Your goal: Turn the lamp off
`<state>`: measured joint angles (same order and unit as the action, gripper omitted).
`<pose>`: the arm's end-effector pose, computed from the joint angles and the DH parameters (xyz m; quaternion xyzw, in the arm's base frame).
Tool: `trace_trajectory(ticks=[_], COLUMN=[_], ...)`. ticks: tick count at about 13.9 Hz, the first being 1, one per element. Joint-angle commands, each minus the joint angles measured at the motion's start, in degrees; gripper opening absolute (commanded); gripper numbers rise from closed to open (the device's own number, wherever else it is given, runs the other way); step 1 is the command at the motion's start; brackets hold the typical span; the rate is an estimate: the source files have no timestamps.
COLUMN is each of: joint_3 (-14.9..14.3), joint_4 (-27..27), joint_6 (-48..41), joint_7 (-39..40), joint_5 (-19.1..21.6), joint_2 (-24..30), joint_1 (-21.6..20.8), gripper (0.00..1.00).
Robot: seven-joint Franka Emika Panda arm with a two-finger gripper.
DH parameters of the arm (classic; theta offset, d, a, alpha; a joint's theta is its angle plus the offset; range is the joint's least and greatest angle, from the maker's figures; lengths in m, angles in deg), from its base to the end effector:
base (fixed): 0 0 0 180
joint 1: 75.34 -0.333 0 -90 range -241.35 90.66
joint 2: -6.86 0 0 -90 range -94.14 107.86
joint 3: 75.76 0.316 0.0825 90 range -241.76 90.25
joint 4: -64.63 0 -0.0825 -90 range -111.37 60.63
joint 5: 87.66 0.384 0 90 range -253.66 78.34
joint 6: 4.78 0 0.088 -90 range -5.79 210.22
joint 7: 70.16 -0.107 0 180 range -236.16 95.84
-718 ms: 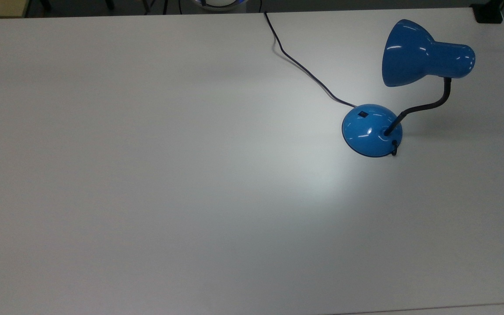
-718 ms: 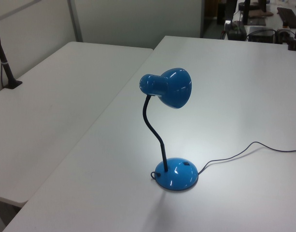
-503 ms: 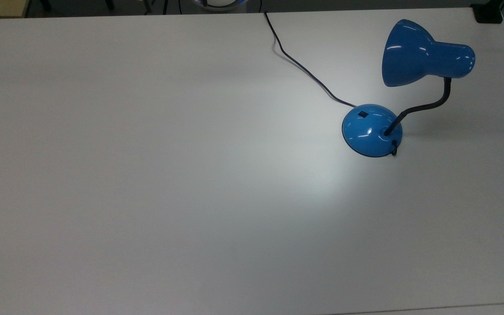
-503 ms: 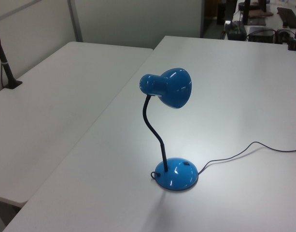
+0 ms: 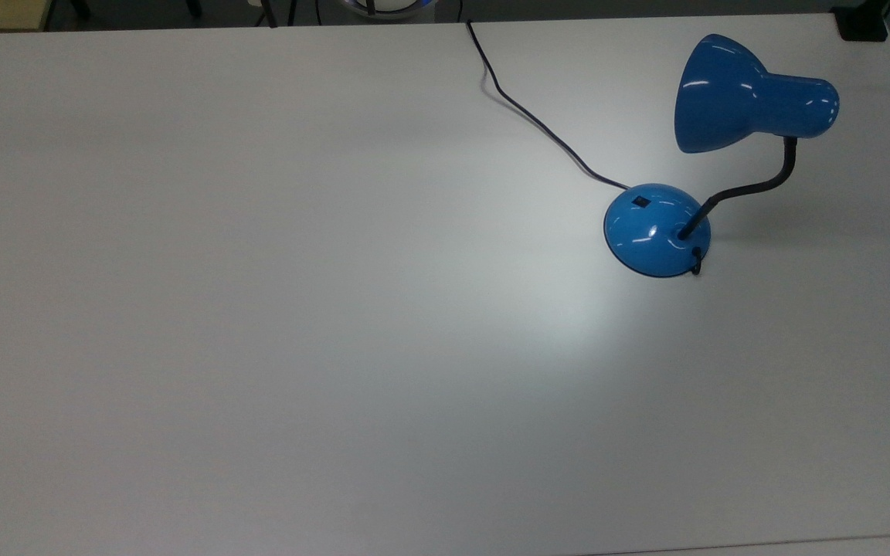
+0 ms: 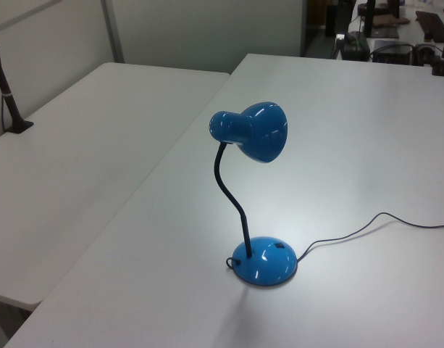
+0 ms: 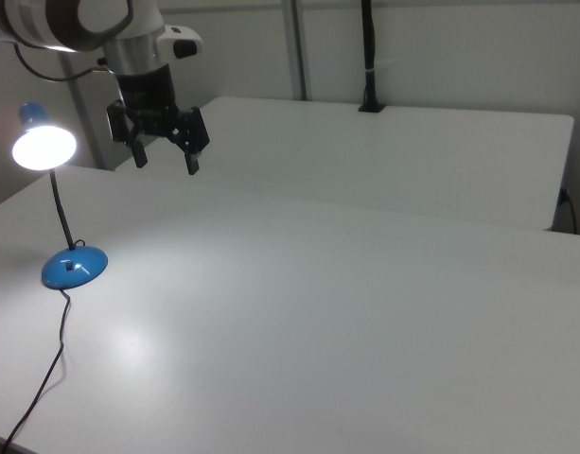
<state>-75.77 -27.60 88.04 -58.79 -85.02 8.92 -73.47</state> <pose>0.5480 -0.0133 0.6304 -0.9961 -0.0821 -0.0256 0.0202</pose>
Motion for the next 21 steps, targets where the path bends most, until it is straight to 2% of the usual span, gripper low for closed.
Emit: trace_trajectory(ticks=[1,3,4,6,7,8,11,13,15,16,18,21], joint_3=[0.28,0.28,0.62,2.64,3.43,5.18,8.36,8.89,8.98,8.98,8.98,9.07], joint_4=[-0.23,-1.02,-1.81,-2.51,-3.04,-4.79,-6.64,-7.88,-8.14,-9.36,-10.60,-11.65], joint_6=[-0.01,-0.19,-0.10,-0.62,-1.41,-1.59,-1.33,-0.72,2.17,6.54,15.41,22.64], joint_7=[1.62,4.77,9.15,16.02,16.74,16.57,13.07,8.60,0.01,-6.74,-17.90,-24.02], joint_5=[-0.97,-0.97,-0.97,-1.41,-2.02,-2.89,-2.64,-1.77,-0.71,-0.10,2.53,6.92], joint_2=[0.32,0.23,0.23,0.23,0.23,0.14,-1.61,-3.36,-6.00,-8.36,-11.53,-14.79], joint_1=[0.24,0.15,-0.02,0.06,-0.20,-0.72,-1.43,-4.23,-7.74,-10.46,-13.20,-15.92], gripper=[1.00,1.00,1.00,1.00,1.00,0.96,0.76,0.40,0.17,0.06,0.00,0.00])
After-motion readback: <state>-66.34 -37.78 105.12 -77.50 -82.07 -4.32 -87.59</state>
